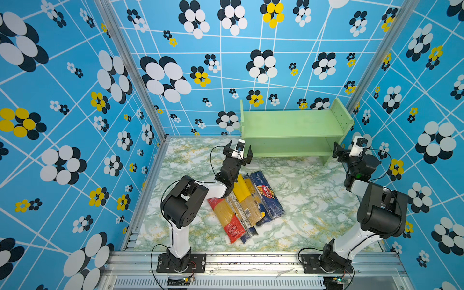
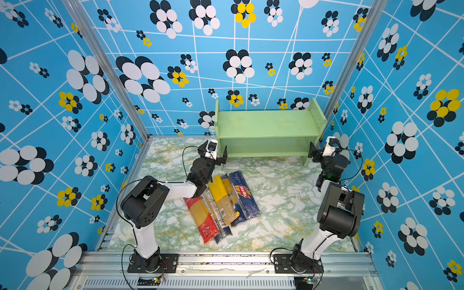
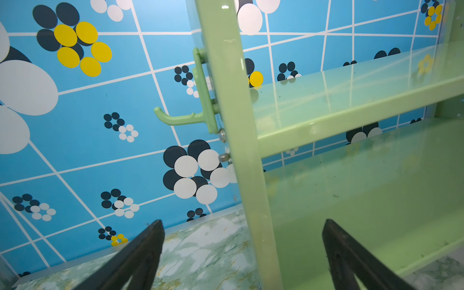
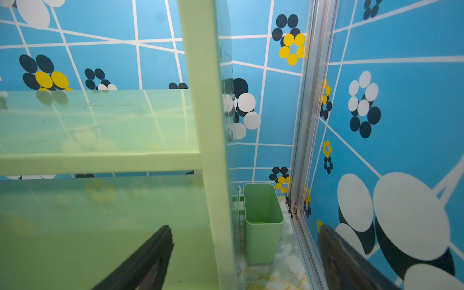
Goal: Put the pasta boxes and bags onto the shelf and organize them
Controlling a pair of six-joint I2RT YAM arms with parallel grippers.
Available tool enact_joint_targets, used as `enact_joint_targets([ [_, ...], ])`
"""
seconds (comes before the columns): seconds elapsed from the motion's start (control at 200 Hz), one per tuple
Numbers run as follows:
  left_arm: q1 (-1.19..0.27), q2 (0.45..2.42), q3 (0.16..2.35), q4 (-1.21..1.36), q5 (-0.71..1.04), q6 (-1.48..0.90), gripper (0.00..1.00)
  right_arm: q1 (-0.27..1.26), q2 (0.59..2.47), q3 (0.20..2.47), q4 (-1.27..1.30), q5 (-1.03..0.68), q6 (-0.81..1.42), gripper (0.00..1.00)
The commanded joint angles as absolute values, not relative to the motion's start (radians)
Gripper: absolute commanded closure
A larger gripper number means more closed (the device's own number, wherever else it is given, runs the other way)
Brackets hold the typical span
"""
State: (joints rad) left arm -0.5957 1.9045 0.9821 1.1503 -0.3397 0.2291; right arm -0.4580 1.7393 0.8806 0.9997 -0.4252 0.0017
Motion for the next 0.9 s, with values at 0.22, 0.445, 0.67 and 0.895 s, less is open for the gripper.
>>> enact_joint_targets([
  [0.22, -0.587, 1.931, 1.033, 1.123, -0.409, 0.185, 0.03, -0.459, 1.765, 0.933, 1.042, -0.446, 0.007, 0.1],
  [0.445, -0.587, 1.96, 1.066, 1.128, -0.434, 0.189, 0.2, -0.459, 1.747, 0.94, 1.028, -0.466, 0.008, 0.13],
  [0.67, -0.588, 1.97, 1.077, 1.134, -0.443, 0.21, 0.25, -0.455, 1.737, 0.955, 0.995, -0.479, 0.004, 0.19],
  [0.895, -0.586, 1.96, 1.068, 1.128, -0.451, 0.203, 0.28, -0.435, 1.737, 0.98, 0.952, -0.485, -0.022, 0.21],
])
